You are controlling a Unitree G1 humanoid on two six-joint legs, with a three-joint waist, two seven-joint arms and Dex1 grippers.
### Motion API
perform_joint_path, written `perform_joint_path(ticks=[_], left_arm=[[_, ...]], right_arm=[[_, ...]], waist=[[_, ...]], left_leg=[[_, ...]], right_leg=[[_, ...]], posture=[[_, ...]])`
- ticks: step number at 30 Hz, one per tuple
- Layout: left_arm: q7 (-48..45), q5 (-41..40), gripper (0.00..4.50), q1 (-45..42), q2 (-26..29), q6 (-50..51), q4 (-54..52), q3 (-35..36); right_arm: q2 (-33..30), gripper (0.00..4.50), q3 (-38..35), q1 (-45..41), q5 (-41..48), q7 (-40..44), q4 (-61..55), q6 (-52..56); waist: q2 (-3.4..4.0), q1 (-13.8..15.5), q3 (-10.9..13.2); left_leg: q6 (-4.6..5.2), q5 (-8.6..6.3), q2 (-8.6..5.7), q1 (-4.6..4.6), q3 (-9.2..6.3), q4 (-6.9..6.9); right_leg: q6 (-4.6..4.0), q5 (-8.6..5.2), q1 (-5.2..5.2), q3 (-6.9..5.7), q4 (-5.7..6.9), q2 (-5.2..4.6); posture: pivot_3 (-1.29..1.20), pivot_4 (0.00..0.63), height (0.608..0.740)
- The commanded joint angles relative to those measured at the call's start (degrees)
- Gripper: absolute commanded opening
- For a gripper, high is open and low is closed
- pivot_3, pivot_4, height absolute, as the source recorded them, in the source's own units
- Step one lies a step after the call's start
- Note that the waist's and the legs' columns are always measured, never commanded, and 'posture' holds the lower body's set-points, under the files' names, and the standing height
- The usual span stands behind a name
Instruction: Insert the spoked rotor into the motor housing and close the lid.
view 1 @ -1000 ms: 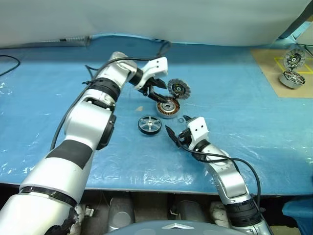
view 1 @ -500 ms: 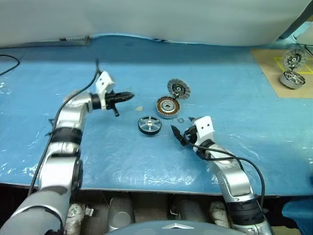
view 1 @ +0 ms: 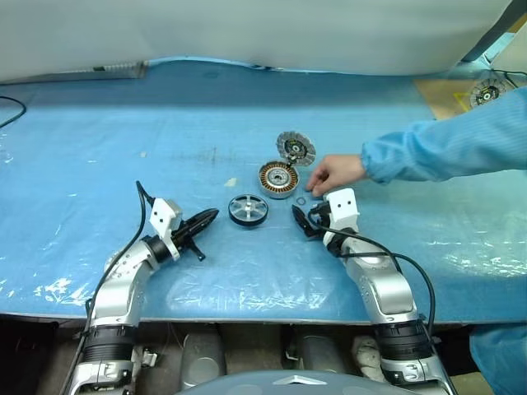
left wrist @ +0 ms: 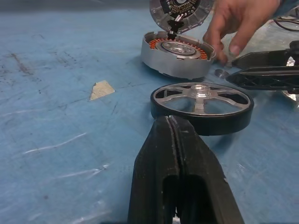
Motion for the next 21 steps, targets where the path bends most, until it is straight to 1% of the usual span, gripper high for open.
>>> perform_joint_path(ticks=[1, 7, 16, 21], left_arm=[[1.8, -1.1, 0.02, 1.4, -0.3, -0.8, -3.2, -1.5], [3.1, -2.2, 0.02, 1.7, 0.3, -0.5, -3.3, -2.4], [3.3, -2.6, 0.02, 0.8, 1.7, -2.2, -0.4, -2.2], [3.4, -2.9, 0.02, 0.9, 2.2, -2.5, -0.2, -2.2]], right_arm=[[0.0, 4.5, 0.4, -0.8, -0.2, -0.1, -1.0, -0.4], [-0.6, 4.5, 0.8, -0.2, -0.2, 0.3, -1.4, -0.3], [-1.0, 4.5, 0.9, 0.4, 0.0, 0.8, -2.1, -0.2], [-1.7, 4.5, 1.1, 1.6, 0.9, 2.6, -4.4, 0.4]], waist=[[0.0, 0.0, 0.0], [0.01, 0.0, 0.0], [0.02, -0.1, 0.0], [0.03, 0.0, 0.0]], left_leg=[[0.0, 0.0, 0.0, 0.0, 0.0, 0.0], [0.0, 0.0, 0.0, 0.04, 0.01, 0.01], [0.0, 0.0, -0.01, 0.05, 0.01, 0.02], [0.0, 0.0, -0.01, 0.06, 0.01, 0.06]], right_leg=[[0.0, 0.0, 0.0, 0.0, 0.0, 0.0], [0.01, 0.01, 0.0, 0.04, 0.03, 0.03], [0.01, 0.01, 0.0, 0.05, 0.05, 0.04], [0.01, 0.02, 0.01, 0.06, 0.07, 0.03]], posture=[[0.0, 0.15, 0.74], [0.0, 0.15, 0.74], [0.0, 0.15, 0.74], [0.0, 0.15, 0.74]])
